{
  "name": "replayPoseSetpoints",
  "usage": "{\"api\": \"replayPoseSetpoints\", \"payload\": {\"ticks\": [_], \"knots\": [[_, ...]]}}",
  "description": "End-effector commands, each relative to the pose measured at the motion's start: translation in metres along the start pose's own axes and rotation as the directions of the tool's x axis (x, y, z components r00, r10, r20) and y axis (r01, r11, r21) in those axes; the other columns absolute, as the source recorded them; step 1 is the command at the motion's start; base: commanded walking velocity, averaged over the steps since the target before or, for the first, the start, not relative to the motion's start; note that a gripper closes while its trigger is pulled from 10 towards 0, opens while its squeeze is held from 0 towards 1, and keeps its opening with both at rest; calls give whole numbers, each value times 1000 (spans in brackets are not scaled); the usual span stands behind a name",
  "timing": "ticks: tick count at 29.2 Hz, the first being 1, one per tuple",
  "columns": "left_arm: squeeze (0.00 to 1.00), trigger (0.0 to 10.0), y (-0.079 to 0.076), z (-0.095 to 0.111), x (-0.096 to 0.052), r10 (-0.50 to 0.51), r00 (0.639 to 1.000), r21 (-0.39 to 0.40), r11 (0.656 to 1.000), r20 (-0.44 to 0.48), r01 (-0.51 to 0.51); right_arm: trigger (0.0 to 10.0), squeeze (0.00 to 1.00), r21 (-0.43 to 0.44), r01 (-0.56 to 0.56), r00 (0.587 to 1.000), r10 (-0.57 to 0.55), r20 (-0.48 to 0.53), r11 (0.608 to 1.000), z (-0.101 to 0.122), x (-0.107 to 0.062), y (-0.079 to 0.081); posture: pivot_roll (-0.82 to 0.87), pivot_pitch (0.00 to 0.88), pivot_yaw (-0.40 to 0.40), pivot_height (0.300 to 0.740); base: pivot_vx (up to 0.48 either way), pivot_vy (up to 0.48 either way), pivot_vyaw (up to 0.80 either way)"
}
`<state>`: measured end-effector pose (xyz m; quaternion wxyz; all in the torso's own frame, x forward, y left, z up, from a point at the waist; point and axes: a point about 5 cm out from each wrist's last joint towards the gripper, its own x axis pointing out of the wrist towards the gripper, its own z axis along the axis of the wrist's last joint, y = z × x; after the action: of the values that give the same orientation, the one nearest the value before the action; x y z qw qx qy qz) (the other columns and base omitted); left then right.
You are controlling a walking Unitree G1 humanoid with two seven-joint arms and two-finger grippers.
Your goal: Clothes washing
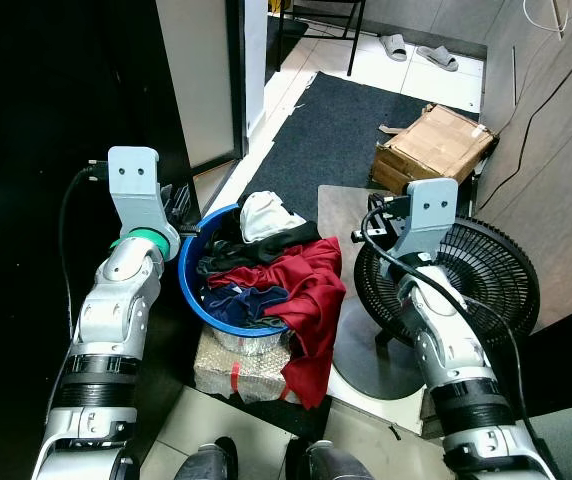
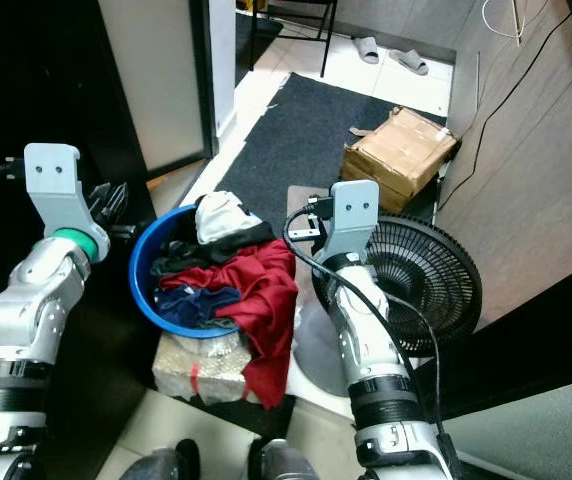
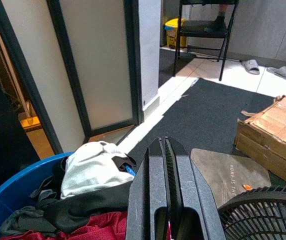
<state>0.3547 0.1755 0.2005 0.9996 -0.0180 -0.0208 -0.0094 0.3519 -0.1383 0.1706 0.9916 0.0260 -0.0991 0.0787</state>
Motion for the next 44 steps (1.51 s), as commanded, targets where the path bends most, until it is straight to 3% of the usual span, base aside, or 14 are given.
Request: {"api": "replayPoseSetpoints", "payload": {"ticks": [1, 13, 24, 32, 44], "knots": [[0, 10000, -1, 1, 1, -4, 1000, 9, 1000, -1, 4, 10000, 0, 1, 18, 1000, -18, -9, 1000, -2, 0, -4, -17, 136, 10, 740, 0, 0, 0], [0, 10000, 9, -4, -1, 22, 1000, 28, 999, -13, -22, 10000, 0, 0, 6, 1000, -6, -25, 1000, -8, -3, -2, -3, 108, 4, 740, 0, 0, 0], [0, 10000, 16, -28, 4, 56, 996, 62, 997, -76, -51, 10000, 0, -39, 40, 998, -42, -48, 998, -17, -6, -13, -14, 138, 5, 740, 0, 0, 0], [0, 10000, 15, -35, -1, 56, 994, 65, 997, -90, -50, 10000, 0, -58, 60, 994, -65, -84, 997, -26, -15, -21, -24, 160, 1, 740, 0, 0, 0], [0, 10000, 10, -29, 3, 39, 998, 48, 998, -56, -36, 10000, 0, -54, 27, 998, -30, -62, 998, -24, -11, -11, -24, 143, 2, 735, 0, 0, 0]]}}
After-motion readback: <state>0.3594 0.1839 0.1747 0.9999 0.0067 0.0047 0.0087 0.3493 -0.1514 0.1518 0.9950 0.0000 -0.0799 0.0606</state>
